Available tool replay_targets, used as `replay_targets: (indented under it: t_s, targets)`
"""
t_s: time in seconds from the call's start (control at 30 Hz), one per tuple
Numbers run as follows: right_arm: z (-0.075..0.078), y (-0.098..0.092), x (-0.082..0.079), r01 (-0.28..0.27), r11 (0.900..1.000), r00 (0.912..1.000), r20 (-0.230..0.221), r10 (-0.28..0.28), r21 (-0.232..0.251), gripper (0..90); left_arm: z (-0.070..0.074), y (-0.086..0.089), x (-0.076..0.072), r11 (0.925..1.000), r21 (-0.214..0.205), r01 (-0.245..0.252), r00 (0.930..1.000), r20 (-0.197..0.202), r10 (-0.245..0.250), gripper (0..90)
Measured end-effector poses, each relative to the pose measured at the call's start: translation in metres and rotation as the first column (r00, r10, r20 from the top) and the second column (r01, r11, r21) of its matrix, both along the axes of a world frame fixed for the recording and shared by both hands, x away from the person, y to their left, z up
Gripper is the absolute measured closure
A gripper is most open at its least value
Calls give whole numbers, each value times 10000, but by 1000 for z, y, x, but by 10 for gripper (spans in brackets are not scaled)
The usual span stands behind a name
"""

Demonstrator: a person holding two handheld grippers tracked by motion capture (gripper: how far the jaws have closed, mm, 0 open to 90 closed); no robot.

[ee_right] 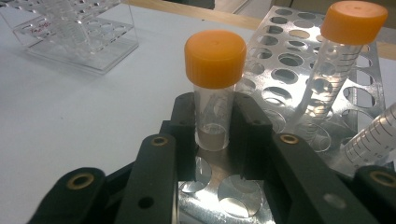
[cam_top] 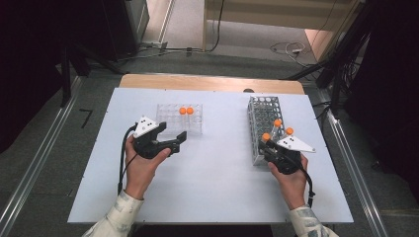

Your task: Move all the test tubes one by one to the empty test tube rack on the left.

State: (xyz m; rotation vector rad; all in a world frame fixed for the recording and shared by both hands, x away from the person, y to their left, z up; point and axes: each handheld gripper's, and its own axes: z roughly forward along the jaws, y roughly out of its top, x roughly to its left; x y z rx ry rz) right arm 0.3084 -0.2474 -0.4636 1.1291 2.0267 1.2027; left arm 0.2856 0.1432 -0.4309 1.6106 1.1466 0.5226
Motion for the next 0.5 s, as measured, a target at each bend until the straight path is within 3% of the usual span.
replay_targets:
  t_s: [0.2,0.5]
  targets:
    - [4,0,-1,-29,10000,9999,144,29,28,716,0,0,0,10000,-25,3,10000,-18,-3,185]
    - [23,-2,-8,-29,9998,9985,549,17,215,715,1,1,-1,10000,-54,30,10000,-24,-30,185]
